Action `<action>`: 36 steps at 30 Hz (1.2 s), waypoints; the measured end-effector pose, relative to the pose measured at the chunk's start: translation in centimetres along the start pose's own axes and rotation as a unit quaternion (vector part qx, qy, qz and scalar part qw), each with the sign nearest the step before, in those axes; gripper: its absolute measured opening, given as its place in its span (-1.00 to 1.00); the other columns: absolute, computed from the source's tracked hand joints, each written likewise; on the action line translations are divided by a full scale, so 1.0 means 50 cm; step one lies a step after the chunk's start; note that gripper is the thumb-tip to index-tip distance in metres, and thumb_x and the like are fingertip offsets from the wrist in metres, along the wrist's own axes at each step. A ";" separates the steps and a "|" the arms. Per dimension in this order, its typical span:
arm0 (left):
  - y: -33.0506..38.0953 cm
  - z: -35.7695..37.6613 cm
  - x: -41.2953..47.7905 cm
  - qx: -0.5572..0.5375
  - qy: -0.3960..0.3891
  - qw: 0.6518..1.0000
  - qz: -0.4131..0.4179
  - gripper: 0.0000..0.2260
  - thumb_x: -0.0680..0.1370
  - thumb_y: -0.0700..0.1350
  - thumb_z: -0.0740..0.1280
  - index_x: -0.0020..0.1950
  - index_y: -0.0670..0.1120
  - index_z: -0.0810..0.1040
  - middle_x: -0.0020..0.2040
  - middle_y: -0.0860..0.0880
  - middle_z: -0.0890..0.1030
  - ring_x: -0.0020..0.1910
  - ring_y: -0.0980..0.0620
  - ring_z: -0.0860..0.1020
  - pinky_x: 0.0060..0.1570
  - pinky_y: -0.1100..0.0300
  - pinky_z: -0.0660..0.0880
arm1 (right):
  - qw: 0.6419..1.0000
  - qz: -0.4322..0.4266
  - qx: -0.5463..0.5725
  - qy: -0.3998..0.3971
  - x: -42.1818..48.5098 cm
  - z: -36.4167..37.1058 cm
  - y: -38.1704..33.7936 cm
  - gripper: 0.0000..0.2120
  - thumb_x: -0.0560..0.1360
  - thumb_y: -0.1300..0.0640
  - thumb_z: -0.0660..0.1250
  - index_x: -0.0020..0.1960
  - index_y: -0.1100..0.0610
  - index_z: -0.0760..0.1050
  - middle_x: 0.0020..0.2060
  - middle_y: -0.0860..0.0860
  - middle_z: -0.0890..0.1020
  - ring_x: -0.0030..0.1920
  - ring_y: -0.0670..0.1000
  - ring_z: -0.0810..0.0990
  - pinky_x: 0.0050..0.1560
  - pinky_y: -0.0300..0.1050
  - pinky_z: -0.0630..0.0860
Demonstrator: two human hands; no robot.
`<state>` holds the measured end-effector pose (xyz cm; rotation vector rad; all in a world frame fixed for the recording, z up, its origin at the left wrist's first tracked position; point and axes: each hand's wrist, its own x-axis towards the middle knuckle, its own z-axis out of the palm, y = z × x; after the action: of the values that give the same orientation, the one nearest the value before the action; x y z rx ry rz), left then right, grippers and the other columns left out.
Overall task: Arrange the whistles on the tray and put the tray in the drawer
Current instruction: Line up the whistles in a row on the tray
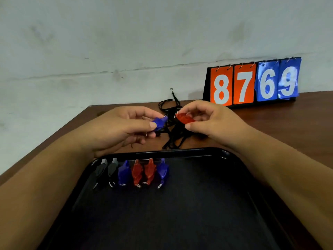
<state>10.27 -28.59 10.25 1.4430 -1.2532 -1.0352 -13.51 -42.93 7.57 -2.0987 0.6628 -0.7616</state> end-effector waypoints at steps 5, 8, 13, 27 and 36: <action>0.001 0.019 -0.008 -0.064 0.012 0.998 0.008 -0.64 0.45 -0.20 0.49 0.24 -0.20 0.62 0.02 -0.18 0.75 -0.01 -0.14 0.79 -0.09 0.17 0.72 | 0.999 0.019 0.015 -0.028 0.002 -0.016 0.009 -0.70 0.58 0.11 0.56 0.22 -0.22 0.72 0.09 -0.09 0.74 0.09 -0.06 0.75 0.24 -0.03 0.68; -0.001 0.021 -0.016 -0.061 -0.009 0.998 0.023 -0.60 0.55 -0.21 0.48 0.39 -0.07 0.60 0.06 -0.20 0.70 0.11 -0.25 0.77 -0.02 0.11 0.73 | 0.998 0.012 -0.026 -0.050 0.001 -0.026 0.005 -0.75 0.57 0.05 0.57 0.21 -0.19 0.72 0.08 -0.13 0.75 0.12 -0.10 0.72 0.28 0.01 0.64; -0.003 0.019 -0.023 0.118 -0.019 0.991 0.055 -0.74 0.58 -0.02 0.53 0.26 0.09 0.70 -0.01 -0.08 0.77 -0.03 0.00 0.74 -0.05 0.12 0.61 | 0.988 -0.016 -0.080 -0.129 -0.011 -0.043 -0.015 -0.75 0.54 0.04 0.58 0.15 -0.24 0.73 0.07 -0.21 0.70 0.05 -0.23 0.62 0.06 -0.27 0.46; -0.013 0.049 -0.024 0.307 -0.059 0.948 0.058 -0.80 0.61 0.00 0.52 0.21 0.11 0.62 -0.08 0.09 0.79 -0.08 0.24 0.70 0.10 0.23 0.48 | 0.924 -0.024 -0.174 -0.339 -0.025 -0.038 -0.039 -0.65 0.60 0.10 0.53 0.21 -0.36 0.68 0.18 -0.24 0.59 0.28 -0.15 0.57 0.42 0.06 0.46; -0.018 0.061 -0.019 0.326 -0.075 0.941 0.048 -0.82 0.58 0.01 0.57 0.14 0.08 0.66 -0.08 0.13 0.80 -0.05 0.23 0.72 0.06 0.28 0.52 | 0.948 0.005 -0.141 -0.284 -0.028 -0.043 -0.029 -0.82 0.63 0.05 0.49 0.18 -0.19 0.69 0.09 -0.15 0.67 0.12 -0.11 0.66 0.13 -0.15 0.55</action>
<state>7.37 -27.94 8.73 1.7868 -1.8739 -0.6935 -15.69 -42.29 9.44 -2.4143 0.4774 -0.0289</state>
